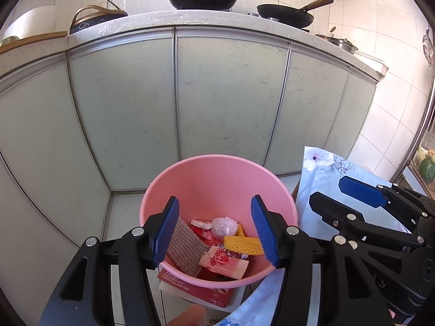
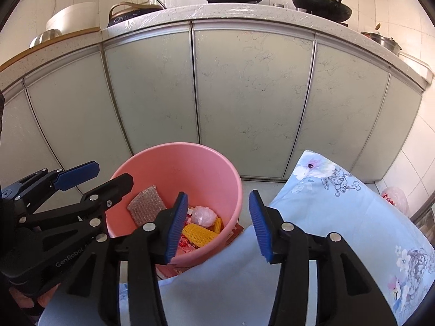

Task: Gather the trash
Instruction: 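Move both open tools back over the table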

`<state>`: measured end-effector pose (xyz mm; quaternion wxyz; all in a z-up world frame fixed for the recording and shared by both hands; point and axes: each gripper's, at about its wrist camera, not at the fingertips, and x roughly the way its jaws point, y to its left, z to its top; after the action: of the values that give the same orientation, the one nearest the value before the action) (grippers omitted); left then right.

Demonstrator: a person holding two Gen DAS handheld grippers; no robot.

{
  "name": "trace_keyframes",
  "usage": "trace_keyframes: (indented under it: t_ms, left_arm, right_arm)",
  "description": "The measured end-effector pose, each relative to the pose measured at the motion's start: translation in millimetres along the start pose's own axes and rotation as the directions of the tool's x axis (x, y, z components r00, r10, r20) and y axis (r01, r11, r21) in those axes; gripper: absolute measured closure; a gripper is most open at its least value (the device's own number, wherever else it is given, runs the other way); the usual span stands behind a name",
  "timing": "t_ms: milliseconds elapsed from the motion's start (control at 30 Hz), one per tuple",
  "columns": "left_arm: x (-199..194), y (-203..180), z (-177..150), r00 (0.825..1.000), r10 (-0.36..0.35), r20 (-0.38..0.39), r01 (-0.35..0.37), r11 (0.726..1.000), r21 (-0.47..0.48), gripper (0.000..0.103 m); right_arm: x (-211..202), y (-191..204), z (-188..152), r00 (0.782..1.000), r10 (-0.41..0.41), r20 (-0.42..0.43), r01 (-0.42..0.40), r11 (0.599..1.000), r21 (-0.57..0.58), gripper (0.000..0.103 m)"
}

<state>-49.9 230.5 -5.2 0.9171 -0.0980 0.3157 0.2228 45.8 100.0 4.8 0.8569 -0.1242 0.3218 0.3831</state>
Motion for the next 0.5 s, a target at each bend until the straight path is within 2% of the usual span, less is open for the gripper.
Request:
trace_keyframes:
  t_ms: [233, 300, 500]
  left_arm:
    - [-21.1, -7.0, -0.9, 1.000, -0.002, 0.024, 0.002, 1.000, 0.002, 0.049]
    - [-27.1, -8.8, -0.9, 1.000, -0.003, 0.026, 0.004, 1.000, -0.005, 0.049]
    - [-44.3, -14.8, -0.9, 0.999, 0.003, 0.045, -0.002, 1.000, -0.011, 0.049]
  right_arm:
    - [-23.5, -4.1, -10.8, 1.000, -0.008, 0.022, 0.007, 0.999, 0.035, 0.053]
    - [-30.3, -3.6, -15.0, 0.999, -0.020, 0.027, 0.019, 0.999, 0.035, 0.046]
    - [-51.4, -1.6, -26.5, 0.996, -0.067, 0.051, 0.065, 0.997, 0.038, 0.046]
